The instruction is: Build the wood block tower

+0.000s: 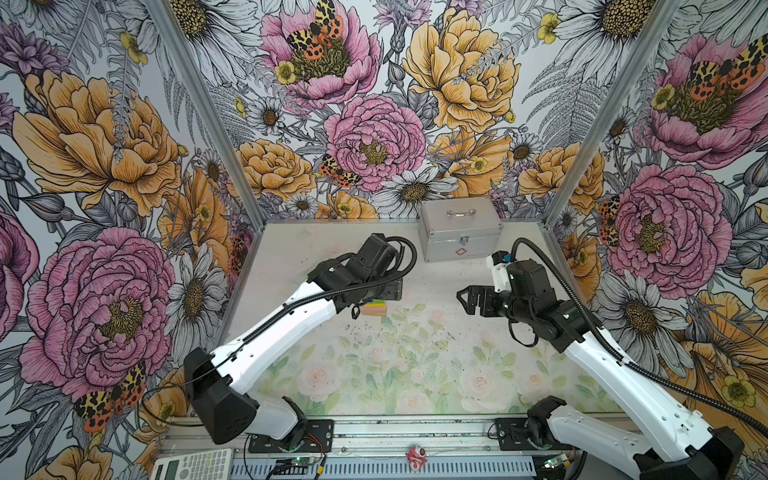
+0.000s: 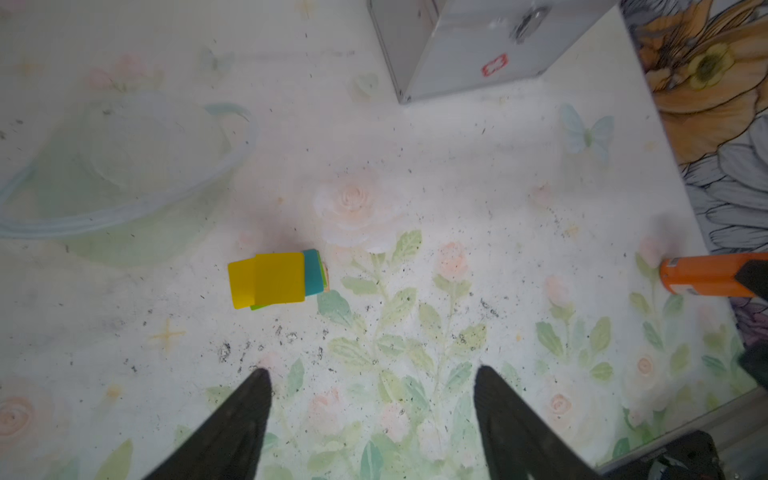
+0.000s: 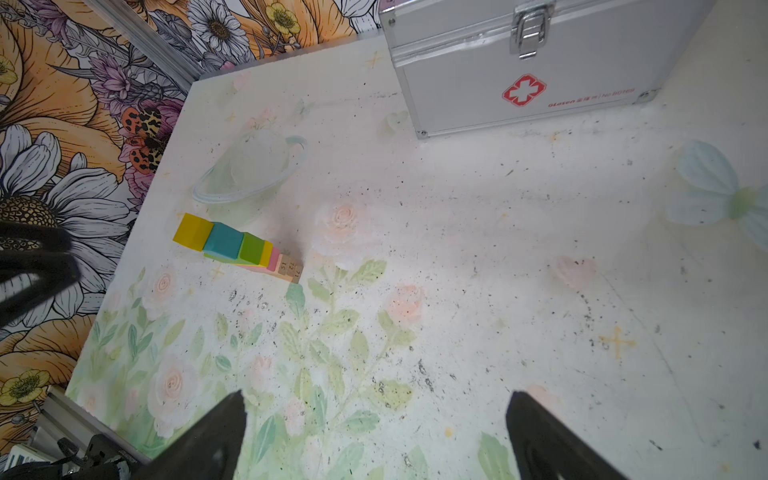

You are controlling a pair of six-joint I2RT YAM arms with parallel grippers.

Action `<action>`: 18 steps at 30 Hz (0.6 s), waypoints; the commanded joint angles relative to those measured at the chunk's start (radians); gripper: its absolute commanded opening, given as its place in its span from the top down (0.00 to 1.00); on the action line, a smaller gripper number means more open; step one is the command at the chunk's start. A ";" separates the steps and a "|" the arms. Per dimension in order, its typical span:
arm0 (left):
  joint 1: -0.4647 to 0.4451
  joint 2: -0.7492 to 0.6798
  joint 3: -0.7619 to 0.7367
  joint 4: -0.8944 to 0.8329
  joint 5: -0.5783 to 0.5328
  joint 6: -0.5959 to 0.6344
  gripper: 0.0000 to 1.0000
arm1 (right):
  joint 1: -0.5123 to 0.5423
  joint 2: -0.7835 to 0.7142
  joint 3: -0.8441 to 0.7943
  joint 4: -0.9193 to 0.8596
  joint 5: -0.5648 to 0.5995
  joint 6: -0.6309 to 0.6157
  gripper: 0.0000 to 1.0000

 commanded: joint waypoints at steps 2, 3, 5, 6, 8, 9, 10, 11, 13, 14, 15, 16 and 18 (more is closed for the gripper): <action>0.069 -0.176 -0.023 -0.006 -0.150 0.036 0.01 | 0.003 -0.028 0.064 -0.035 0.108 -0.058 0.00; 0.102 -0.216 -0.055 0.005 -0.166 0.050 0.01 | -0.004 -0.028 0.070 -0.043 0.138 -0.058 0.00; 0.176 -0.294 -0.143 0.055 -0.189 0.079 0.01 | -0.040 -0.024 0.074 -0.054 0.176 -0.052 0.00; 0.217 -0.332 -0.194 0.082 -0.205 0.089 0.01 | -0.066 -0.020 0.068 -0.052 0.183 -0.052 0.00; 0.289 -0.394 -0.306 0.161 -0.242 0.113 0.01 | -0.118 -0.001 0.058 -0.052 0.203 -0.049 0.00; 0.316 -0.422 -0.374 0.209 -0.289 0.110 0.01 | -0.141 0.010 0.053 -0.049 0.212 -0.052 0.00; 0.340 -0.446 -0.435 0.259 -0.325 0.107 0.01 | -0.159 0.022 0.043 -0.037 0.233 -0.056 0.00; 0.355 -0.464 -0.487 0.312 -0.349 0.109 0.01 | -0.171 0.034 0.033 -0.020 0.254 -0.060 0.00; 0.386 -0.503 -0.586 0.422 -0.398 0.102 0.01 | -0.199 0.062 0.020 0.002 0.300 -0.064 0.00; 0.400 -0.517 -0.622 0.467 -0.407 0.096 0.01 | -0.207 0.071 0.017 0.014 0.310 -0.064 0.00; 0.418 -0.532 -0.658 0.515 -0.417 0.091 0.01 | -0.213 0.079 0.012 0.028 0.330 -0.062 0.00; 0.432 -0.543 -0.695 0.562 -0.431 0.085 0.01 | -0.216 0.079 0.002 0.046 0.349 -0.061 0.00; 0.460 -0.568 -0.766 0.650 -0.420 0.086 0.01 | -0.216 0.073 -0.017 0.080 0.364 -0.064 0.00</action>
